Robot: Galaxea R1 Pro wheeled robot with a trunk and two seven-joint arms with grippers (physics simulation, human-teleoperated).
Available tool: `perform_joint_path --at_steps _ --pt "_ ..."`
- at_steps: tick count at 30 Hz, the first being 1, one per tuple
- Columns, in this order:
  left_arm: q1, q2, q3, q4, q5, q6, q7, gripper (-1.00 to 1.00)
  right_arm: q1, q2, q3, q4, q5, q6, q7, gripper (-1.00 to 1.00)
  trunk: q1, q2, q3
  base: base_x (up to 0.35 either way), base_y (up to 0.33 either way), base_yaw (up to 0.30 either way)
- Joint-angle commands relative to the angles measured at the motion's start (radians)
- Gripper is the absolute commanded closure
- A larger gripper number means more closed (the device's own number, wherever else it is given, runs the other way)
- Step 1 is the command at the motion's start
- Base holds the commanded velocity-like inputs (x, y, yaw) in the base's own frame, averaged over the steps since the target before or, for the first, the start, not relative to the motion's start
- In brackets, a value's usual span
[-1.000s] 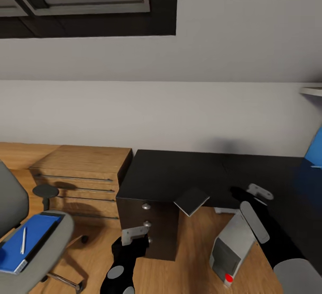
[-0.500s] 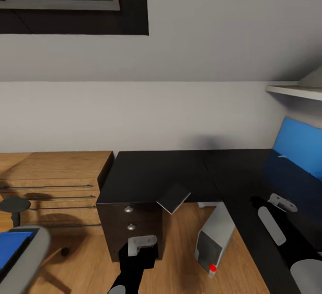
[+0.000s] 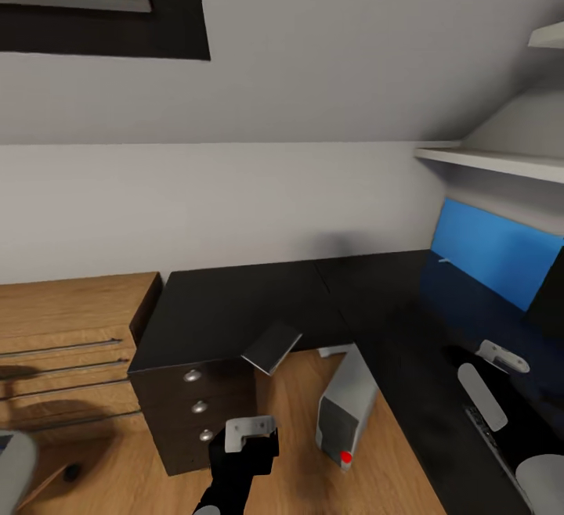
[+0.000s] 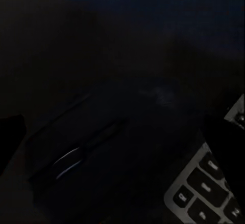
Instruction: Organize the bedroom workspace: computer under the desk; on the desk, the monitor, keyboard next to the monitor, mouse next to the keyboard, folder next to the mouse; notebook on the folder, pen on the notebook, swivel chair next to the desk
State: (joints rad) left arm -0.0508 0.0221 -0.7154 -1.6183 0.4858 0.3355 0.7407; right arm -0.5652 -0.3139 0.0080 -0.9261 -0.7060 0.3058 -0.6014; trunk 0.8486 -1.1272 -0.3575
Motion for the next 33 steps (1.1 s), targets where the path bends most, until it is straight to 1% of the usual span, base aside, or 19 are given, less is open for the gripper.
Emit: perform_joint_path --at_steps 1,5,6,9,12,14,15,19,23,27,30,33 --pt "-0.001 0.001 -0.002 -0.002 0.005 0.004 0.008 -1.0 -0.001 0.0 0.001 -0.002 -0.007 0.002 -0.002 1.0 0.0 -0.001 -0.001 0.0 0.0 -0.292" --pt "-0.001 0.001 -0.001 0.0 0.005 0.004 0.008 -1.0 -0.001 0.0 0.007 -0.007 -0.008 0.002 0.005 1.0 0.0 -0.001 -0.001 0.0 0.0 -0.143" --pt "-0.001 0.001 0.002 0.0 0.005 0.004 0.008 -1.0 -0.001 0.001 0.009 -0.007 -0.007 0.003 0.042 1.0 0.0 -0.001 -0.001 0.0 0.0 -0.011" --pt "-0.001 0.001 0.002 0.0 0.005 0.004 0.008 -1.0 -0.001 0.0 0.009 -0.004 -0.005 0.003 0.084 1.0 0.0 -0.001 -0.001 0.0 0.0 -0.004" --pt "-0.001 0.001 0.002 0.0 0.006 0.004 0.008 -1.0 -0.001 0.0 0.01 -0.001 0.001 0.003 0.091 1.0 0.0 -0.001 -0.001 0.0 0.0 0.0" --pt "-0.002 0.001 0.002 0.0 0.007 0.004 0.008 -1.0 -0.001 0.0 0.01 0.002 0.022 0.003 0.094 1.0 0.0 -0.001 -0.001 0.0 0.0 0.0" --pt "-0.001 0.001 0.002 0.0 0.007 0.004 0.008 -1.0 -0.001 0.001 0.01 0.034 0.062 0.002 0.114 1.0 0.0 -0.001 -0.001 0.0 0.0 0.0" --pt "-0.001 0.001 0.002 0.0 0.007 0.004 0.008 -1.0 -0.002 0.001 0.008 0.094 0.117 0.0 0.202 1.0 0.0 -0.001 -0.001 0.0 0.0 0.0" --pt "-0.001 0.001 0.002 0.001 0.007 0.004 0.008 -1.0 -0.002 -0.001 0.008 0.108 0.151 -0.004 0.243 1.0 0.0 -0.001 -0.001 0.0 0.0 0.0" --pt "-0.001 0.001 0.002 0.001 0.007 0.004 0.008 -1.0 -0.006 -0.003 0.007 0.163 0.19 -0.036 0.264 1.0 0.0 -0.001 -0.001 0.0 0.0 0.0" --pt "-0.001 0.001 0.001 0.001 0.007 0.004 0.008 -1.0 -0.024 -0.005 0.007 0.225 0.213 -0.068 0.31 1.0 0.0 -0.001 -0.001 0.0 0.0 0.0" --pt "-0.002 0.001 0.001 0.001 0.007 0.004 0.008 -1.0 -0.043 -0.011 0.007 0.28 0.234 -0.087 0.378 1.0 0.0 -0.001 -0.001 0.0 0.0 0.0"
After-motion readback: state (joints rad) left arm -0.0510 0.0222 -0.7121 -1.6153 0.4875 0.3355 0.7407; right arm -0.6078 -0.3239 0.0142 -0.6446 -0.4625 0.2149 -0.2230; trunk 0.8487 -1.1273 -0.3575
